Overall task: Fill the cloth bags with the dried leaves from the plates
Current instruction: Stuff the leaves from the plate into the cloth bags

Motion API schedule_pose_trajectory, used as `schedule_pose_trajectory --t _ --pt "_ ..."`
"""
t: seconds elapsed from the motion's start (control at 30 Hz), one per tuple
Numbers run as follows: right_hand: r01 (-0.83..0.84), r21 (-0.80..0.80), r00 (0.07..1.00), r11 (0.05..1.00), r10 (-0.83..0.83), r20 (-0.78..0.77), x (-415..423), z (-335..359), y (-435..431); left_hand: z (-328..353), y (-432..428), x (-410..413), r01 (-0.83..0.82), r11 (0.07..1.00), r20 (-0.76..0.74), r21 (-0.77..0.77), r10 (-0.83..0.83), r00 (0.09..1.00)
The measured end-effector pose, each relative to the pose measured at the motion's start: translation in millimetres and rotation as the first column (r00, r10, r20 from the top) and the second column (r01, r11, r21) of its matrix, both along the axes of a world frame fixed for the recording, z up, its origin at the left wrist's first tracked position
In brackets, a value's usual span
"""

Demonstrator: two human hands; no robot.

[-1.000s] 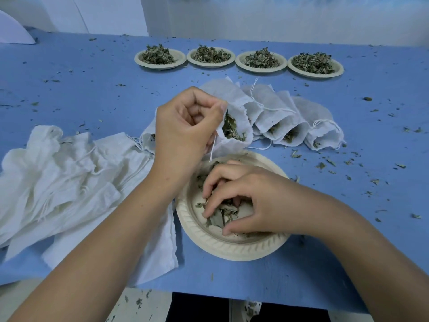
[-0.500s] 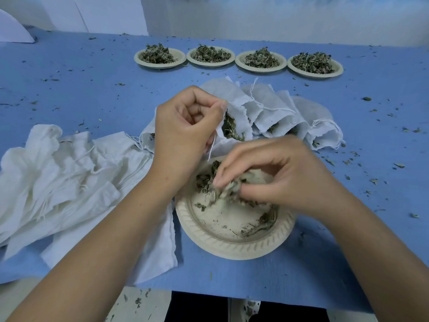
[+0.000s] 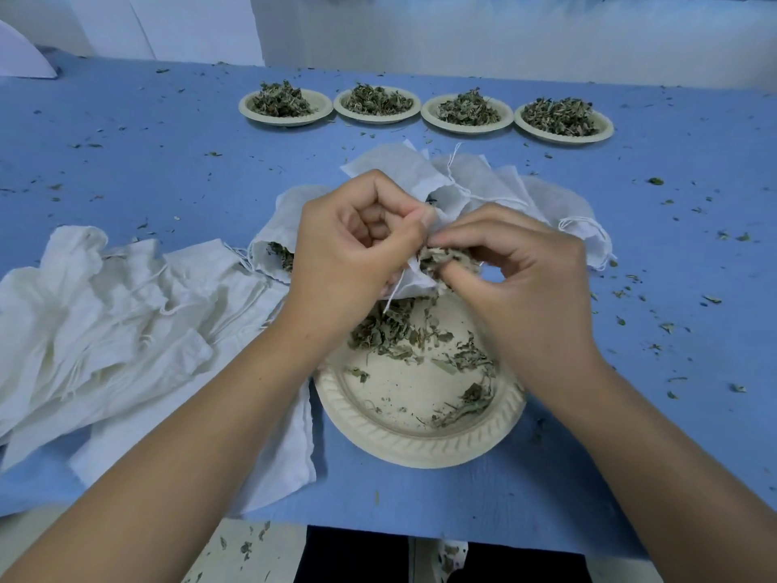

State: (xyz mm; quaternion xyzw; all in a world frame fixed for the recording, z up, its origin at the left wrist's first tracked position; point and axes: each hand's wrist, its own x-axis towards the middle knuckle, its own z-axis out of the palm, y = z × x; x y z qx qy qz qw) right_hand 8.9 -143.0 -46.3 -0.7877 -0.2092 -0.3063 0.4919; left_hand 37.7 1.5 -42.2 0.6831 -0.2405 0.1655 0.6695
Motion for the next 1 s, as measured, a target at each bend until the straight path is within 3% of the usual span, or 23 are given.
schedule_pose_trajectory --t 0.13,0.27,0.43,0.57,0.63,0.73,0.8,0.9,1.0 --pt "-0.045 -0.137 0.999 0.990 0.044 -0.007 3.1 2.0 -5.5 -0.2 0.1 1.0 -0.036 0.999 -0.010 0.007 0.036 0.999" --pt "-0.114 -0.027 0.993 0.993 0.115 0.008 1.6 6.5 -8.1 -0.2 1.6 3.6 -0.071 0.997 -0.019 -0.013 0.070 0.997" --pt "0.000 -0.131 0.980 0.991 0.026 0.199 -2.2 3.2 -4.8 -0.4 0.7 0.9 0.005 1.000 0.032 0.010 -0.005 0.999" --pt "0.087 -0.288 0.977 0.954 -0.025 0.213 2.8 0.2 -3.6 -1.6 1.4 -0.5 0.025 0.999 0.041 0.036 -0.027 0.999" --pt "0.052 -0.346 0.982 0.937 0.015 0.189 5.1 1.4 -6.0 -1.5 0.8 -0.3 0.004 0.999 0.030 0.036 -0.005 1.000" --pt "-0.095 -0.214 0.986 0.972 0.121 0.114 2.1 6.8 -8.0 0.7 3.2 2.5 -0.068 0.998 0.007 -0.014 0.068 0.998" --pt "-0.149 -0.186 0.973 0.971 0.178 0.146 -1.8 10.0 -7.6 1.0 4.2 4.2 -0.093 0.995 -0.001 -0.029 0.093 0.996" --pt "-0.041 -0.382 0.970 0.923 0.129 0.208 -4.1 8.1 -4.4 0.6 2.5 3.2 -0.074 0.997 0.002 -0.004 0.074 0.997" --pt "0.019 -0.514 0.986 0.857 0.068 0.150 -2.3 5.4 -2.8 -0.2 1.7 3.1 -0.068 0.997 0.005 0.019 0.068 0.998"
